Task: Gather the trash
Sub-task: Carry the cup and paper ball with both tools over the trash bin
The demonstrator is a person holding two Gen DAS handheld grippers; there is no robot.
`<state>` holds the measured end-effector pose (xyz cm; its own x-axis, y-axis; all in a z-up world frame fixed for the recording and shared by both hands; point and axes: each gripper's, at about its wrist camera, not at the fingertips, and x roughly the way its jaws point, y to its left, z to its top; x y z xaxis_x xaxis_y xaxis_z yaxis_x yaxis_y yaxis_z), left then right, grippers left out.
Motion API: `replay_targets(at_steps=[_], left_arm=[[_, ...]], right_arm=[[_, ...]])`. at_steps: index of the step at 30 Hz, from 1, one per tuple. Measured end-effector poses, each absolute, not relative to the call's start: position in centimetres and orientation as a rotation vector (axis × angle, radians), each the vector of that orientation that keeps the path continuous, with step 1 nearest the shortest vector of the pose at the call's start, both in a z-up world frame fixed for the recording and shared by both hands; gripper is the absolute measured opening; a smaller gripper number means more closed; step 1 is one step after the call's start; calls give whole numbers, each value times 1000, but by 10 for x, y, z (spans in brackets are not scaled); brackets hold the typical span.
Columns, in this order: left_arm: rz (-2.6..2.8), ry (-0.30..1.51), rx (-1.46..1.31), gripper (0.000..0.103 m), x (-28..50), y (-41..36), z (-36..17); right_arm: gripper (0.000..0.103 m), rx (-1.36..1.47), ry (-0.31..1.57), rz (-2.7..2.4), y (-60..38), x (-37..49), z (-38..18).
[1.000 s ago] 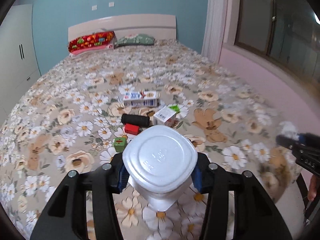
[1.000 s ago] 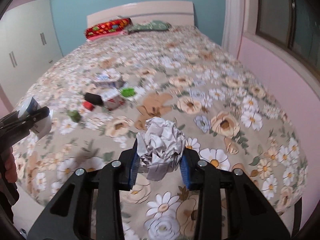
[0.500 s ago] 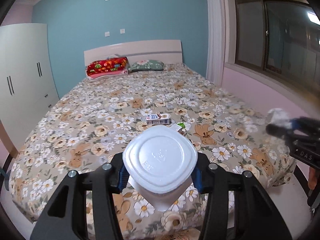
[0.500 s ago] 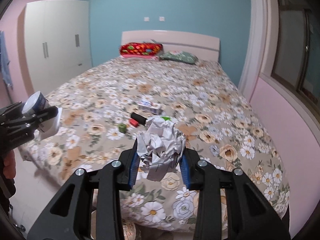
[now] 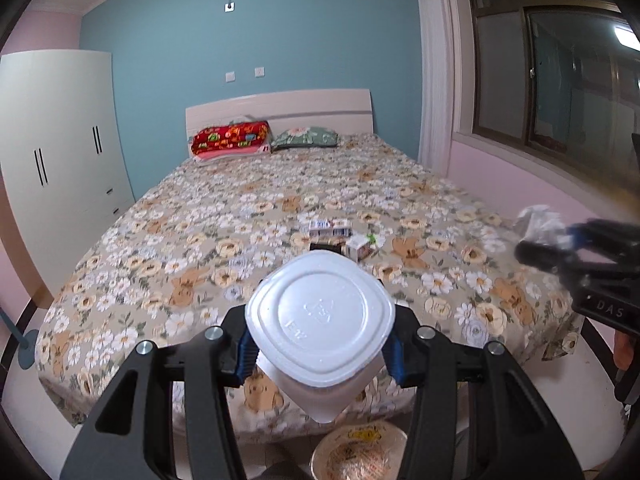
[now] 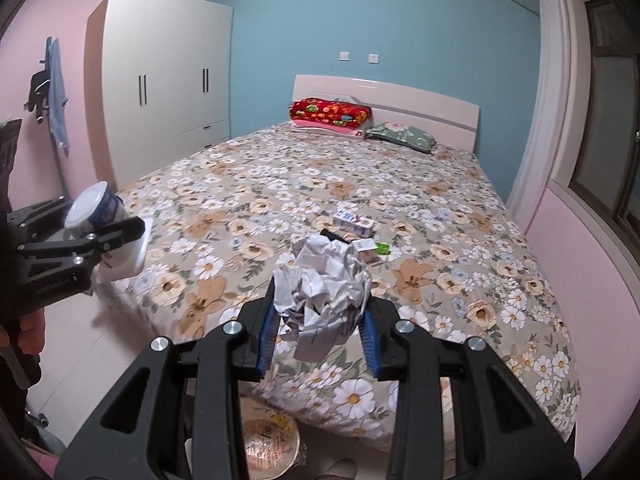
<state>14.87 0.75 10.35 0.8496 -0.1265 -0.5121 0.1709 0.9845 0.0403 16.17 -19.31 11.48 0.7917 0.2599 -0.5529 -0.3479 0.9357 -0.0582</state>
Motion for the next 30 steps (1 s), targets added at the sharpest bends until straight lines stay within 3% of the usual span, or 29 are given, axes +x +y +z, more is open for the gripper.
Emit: replay_targets(at_steps=[10, 30], left_arm=[[-157, 701, 93, 52, 143, 16, 28], [-154, 1009, 132, 52, 148, 7, -145]], right_arm=[[37, -160, 709, 372, -174, 148, 38], [37, -125, 1108, 422, -155, 163, -171]])
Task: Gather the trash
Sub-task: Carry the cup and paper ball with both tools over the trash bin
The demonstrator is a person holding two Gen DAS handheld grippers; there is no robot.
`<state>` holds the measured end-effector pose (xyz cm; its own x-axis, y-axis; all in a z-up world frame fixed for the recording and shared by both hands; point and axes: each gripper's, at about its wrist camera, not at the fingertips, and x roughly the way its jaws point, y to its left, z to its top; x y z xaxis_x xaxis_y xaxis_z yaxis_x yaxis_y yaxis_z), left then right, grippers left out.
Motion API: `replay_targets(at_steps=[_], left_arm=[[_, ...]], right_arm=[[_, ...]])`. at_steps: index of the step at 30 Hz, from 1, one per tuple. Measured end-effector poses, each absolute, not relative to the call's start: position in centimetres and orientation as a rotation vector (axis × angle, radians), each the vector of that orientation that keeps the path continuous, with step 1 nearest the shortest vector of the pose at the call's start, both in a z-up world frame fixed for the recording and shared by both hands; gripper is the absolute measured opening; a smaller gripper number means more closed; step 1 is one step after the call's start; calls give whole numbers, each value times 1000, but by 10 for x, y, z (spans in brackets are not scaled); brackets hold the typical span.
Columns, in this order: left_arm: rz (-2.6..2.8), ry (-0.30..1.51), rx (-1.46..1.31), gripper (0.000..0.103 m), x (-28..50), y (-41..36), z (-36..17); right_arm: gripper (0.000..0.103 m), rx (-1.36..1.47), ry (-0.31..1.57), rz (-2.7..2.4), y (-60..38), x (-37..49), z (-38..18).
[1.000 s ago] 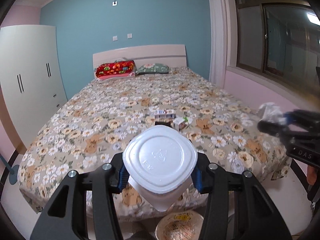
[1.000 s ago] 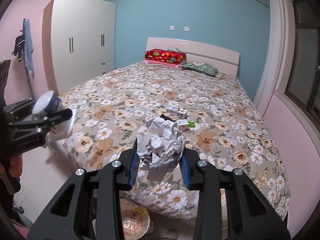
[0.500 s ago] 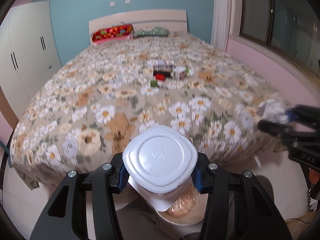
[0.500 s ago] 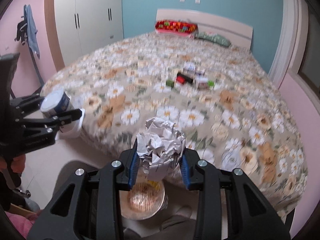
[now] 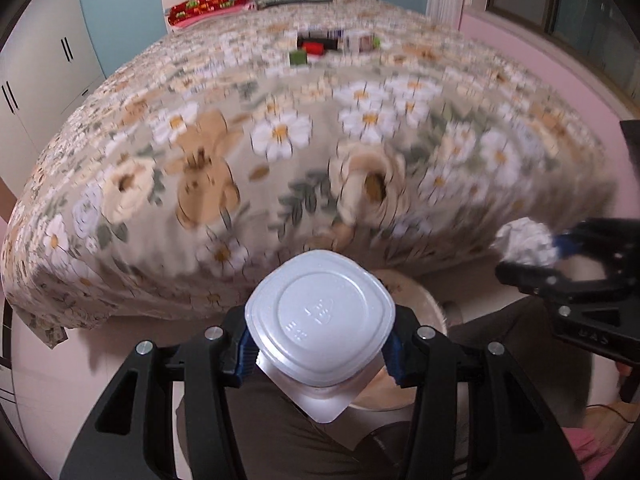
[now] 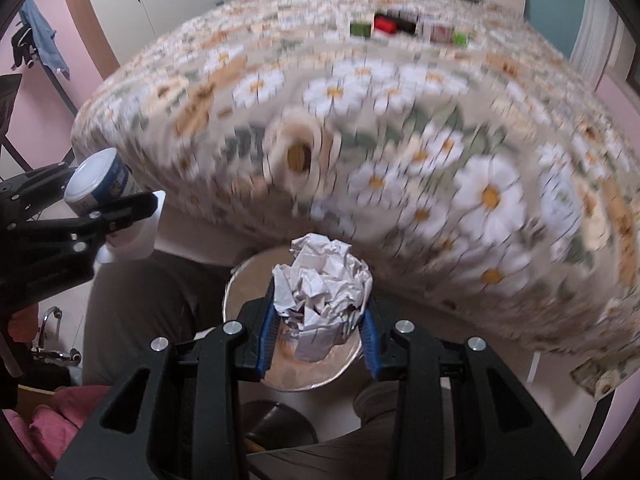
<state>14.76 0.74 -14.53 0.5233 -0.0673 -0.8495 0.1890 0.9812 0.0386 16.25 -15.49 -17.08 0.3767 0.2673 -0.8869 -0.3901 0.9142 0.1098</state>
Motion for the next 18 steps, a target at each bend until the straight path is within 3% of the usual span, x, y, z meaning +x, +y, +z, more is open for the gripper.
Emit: replay_targets(at_steps=[18], left_arm=[[-180, 1232, 76, 52, 173, -14, -264]], right_arm=[[37, -127, 1287, 379, -138, 176, -292]])
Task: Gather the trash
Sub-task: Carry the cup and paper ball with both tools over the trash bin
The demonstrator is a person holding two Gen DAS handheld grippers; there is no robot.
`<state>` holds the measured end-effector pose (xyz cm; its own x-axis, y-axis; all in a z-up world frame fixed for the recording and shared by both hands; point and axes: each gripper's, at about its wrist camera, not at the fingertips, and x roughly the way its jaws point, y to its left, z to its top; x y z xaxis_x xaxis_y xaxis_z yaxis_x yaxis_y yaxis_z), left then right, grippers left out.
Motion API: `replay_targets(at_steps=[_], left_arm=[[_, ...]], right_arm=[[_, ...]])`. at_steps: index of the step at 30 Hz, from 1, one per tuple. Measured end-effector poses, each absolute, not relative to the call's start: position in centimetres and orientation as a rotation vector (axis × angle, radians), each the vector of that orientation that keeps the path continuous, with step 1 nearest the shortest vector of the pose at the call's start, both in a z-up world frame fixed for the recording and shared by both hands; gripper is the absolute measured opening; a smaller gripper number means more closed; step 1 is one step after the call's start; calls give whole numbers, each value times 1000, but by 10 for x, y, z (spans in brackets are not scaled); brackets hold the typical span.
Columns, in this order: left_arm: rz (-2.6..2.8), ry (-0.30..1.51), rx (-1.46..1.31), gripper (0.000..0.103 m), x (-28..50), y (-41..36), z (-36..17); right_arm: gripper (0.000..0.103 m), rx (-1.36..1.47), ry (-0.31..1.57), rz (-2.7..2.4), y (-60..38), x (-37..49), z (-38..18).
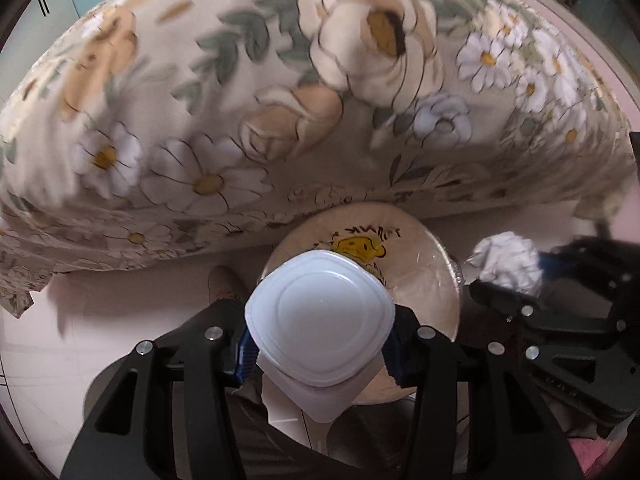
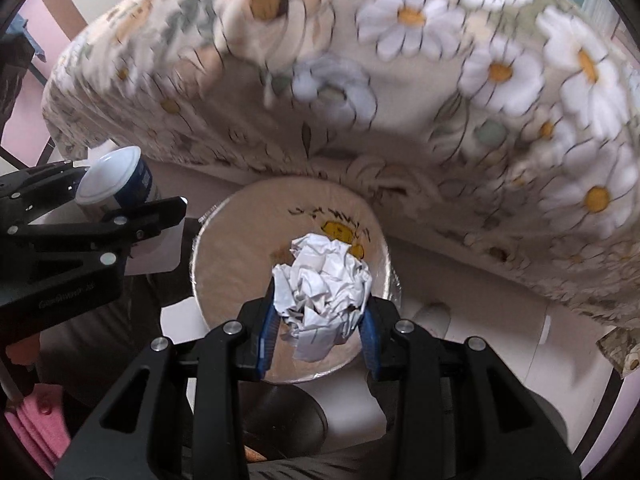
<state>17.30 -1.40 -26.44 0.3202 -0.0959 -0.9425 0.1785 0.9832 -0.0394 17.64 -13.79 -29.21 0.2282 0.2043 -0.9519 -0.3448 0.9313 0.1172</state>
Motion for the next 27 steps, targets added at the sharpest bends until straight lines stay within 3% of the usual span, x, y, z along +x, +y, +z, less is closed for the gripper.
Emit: replay_targets(at_steps=[27], left_arm=[[-212, 1465, 31, 52, 208, -23, -389]], right_arm=[[37, -54, 1577, 394, -119, 190, -425]])
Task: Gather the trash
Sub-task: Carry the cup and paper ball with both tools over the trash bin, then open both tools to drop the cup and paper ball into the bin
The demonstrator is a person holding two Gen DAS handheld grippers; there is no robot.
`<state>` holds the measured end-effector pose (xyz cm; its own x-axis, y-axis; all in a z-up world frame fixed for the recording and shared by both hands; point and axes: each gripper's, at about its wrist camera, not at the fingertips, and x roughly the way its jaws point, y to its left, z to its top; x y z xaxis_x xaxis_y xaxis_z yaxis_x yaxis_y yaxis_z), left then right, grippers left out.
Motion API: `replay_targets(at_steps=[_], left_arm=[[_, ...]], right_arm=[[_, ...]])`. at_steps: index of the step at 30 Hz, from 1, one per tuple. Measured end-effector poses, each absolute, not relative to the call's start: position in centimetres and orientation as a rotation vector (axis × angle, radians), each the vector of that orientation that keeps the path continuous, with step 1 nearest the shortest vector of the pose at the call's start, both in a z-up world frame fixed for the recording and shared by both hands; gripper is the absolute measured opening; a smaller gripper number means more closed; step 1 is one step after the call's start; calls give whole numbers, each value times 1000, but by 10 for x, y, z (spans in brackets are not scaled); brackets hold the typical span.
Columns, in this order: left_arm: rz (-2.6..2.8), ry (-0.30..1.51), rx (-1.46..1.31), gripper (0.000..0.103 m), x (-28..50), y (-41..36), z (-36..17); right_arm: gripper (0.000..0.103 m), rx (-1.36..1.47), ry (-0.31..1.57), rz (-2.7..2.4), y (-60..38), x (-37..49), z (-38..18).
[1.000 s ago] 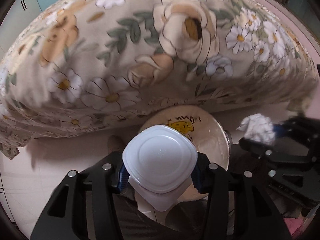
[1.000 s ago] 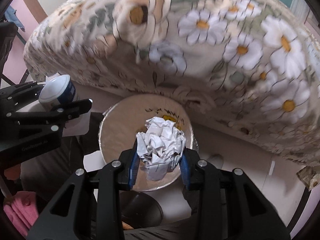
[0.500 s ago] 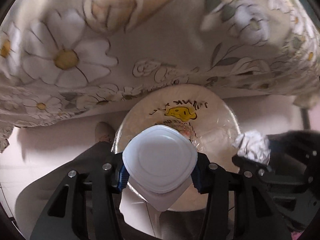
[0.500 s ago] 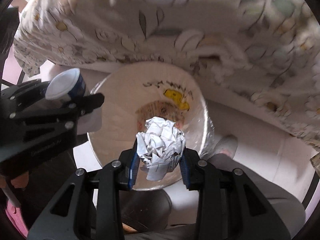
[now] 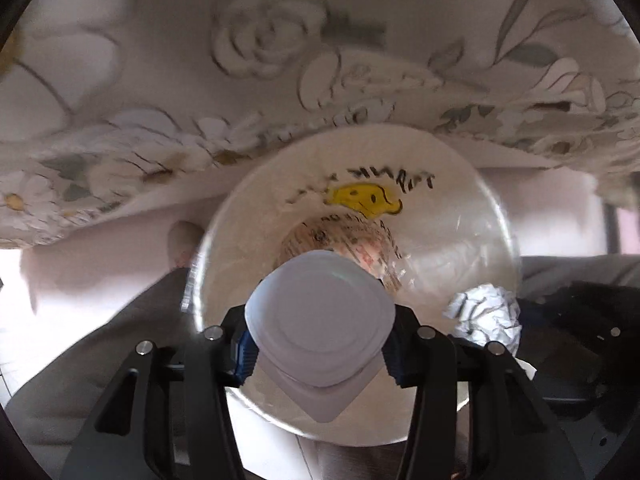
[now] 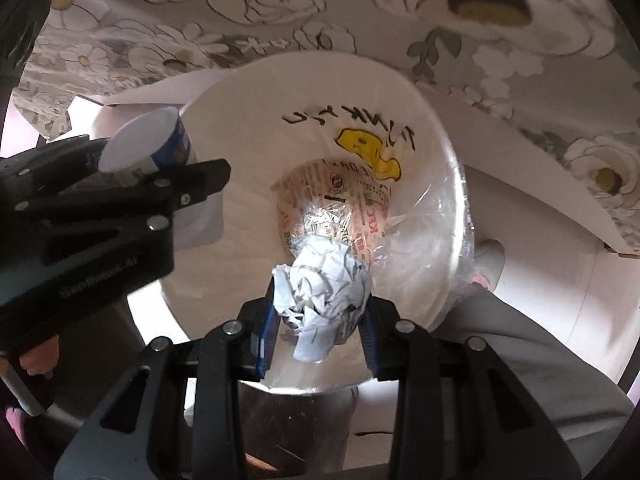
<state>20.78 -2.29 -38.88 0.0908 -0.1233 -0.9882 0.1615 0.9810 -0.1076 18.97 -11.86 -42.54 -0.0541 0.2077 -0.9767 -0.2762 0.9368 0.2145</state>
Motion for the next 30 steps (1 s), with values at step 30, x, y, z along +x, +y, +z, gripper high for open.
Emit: replay_targets(at_steps=[30], left_arm=[[-143, 1556, -42, 67, 216, -17, -419]], right_arm=[[58, -58, 1574, 407, -124, 191, -442]])
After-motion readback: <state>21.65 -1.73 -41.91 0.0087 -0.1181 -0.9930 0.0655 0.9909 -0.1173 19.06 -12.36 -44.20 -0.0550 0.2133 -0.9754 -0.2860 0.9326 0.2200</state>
